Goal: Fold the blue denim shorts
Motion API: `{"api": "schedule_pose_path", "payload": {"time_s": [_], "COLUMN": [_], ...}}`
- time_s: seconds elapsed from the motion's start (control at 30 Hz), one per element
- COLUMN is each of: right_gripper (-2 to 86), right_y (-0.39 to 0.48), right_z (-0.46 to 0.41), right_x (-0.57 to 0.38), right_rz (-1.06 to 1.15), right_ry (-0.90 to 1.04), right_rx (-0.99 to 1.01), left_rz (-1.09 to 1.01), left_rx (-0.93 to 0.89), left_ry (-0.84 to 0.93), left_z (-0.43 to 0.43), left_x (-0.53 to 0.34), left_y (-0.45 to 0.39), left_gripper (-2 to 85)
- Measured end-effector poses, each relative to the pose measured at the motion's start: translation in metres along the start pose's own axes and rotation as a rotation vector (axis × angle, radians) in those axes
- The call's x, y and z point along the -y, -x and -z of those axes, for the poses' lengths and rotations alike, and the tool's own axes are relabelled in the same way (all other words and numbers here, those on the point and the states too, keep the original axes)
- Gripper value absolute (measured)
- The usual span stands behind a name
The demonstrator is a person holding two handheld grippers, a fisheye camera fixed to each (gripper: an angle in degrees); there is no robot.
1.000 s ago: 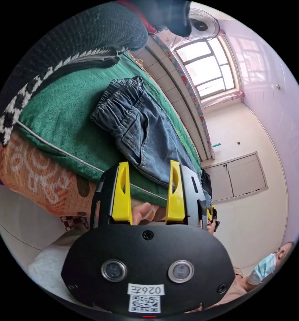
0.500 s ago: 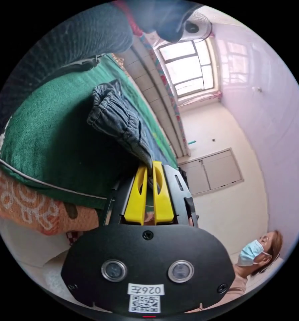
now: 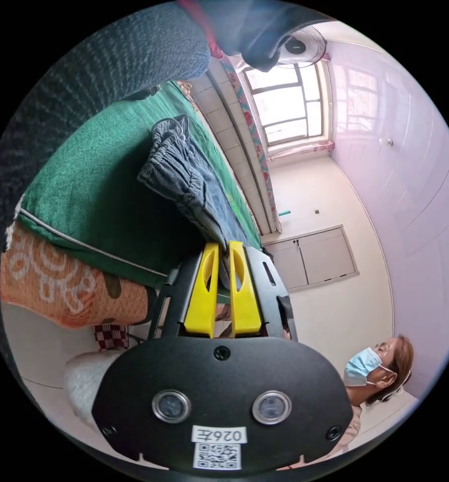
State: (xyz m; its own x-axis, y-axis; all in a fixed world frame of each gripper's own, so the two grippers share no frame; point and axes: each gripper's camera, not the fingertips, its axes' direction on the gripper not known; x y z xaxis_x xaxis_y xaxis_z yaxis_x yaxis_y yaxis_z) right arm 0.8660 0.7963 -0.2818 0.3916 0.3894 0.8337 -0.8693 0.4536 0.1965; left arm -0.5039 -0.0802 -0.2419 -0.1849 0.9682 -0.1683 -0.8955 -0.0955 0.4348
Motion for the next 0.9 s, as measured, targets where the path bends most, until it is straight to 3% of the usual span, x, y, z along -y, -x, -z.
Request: {"api": "schedule_pose_path", "payload": {"time_s": [0.07, 0.13, 0.2, 0.3, 0.43, 0.53, 0.6, 0.67, 0.8, 0.9], "right_gripper": [4.7, 5.6, 5.2, 4.2, 6.4, 7.6, 8.3, 9.6, 15.5, 9.0], "right_y": [-0.002, 0.019, 0.049, 0.109, 0.173, 0.199, 0.206, 0.209, 0.194, 0.206], "right_z": [0.027, 0.041, 0.021, -0.051, -0.185, -0.273, -0.314, -0.35, -0.44, -0.464], "right_x": [-0.014, -0.025, -0.021, -0.002, 0.028, 0.044, 0.054, 0.063, 0.07, 0.053], "right_rz": [-0.022, 0.04, 0.142, 0.312, 0.413, 0.444, 0.44, 0.432, 0.369, 0.444], "right_ry": [-0.126, -0.225, -0.182, -0.012, 0.264, 0.402, 0.417, 0.429, 0.589, 0.522], "right_rx": [-0.078, -0.126, -0.108, -0.034, -0.051, -0.135, -0.207, -0.267, -0.43, -0.589], "left_rz": [-0.097, -0.195, -0.338, -0.499, -0.459, -0.419, -0.417, -0.401, -0.255, -0.262], "left_rx": [-0.023, 0.066, 0.281, 0.443, 0.571, 0.679, 0.905, 0.979, 0.917, 1.005], "left_ry": [-0.007, -0.035, -0.058, -0.108, -0.041, 0.049, 0.125, 0.18, 0.379, 0.49], "left_z": [0.011, 0.016, 0.008, -0.025, -0.094, -0.16, -0.213, -0.246, -0.317, -0.361], "left_x": [-0.015, -0.024, -0.008, 0.041, 0.132, 0.202, 0.248, 0.278, 0.335, 0.355], "left_y": [-0.031, -0.067, -0.115, -0.146, -0.131, -0.108, -0.091, -0.075, -0.023, -0.023], "left_gripper": [4.7, 3.9, 2.7, 6.8, 15.7, 16.6, 17.3, 18.9, 22.9, 23.1]}}
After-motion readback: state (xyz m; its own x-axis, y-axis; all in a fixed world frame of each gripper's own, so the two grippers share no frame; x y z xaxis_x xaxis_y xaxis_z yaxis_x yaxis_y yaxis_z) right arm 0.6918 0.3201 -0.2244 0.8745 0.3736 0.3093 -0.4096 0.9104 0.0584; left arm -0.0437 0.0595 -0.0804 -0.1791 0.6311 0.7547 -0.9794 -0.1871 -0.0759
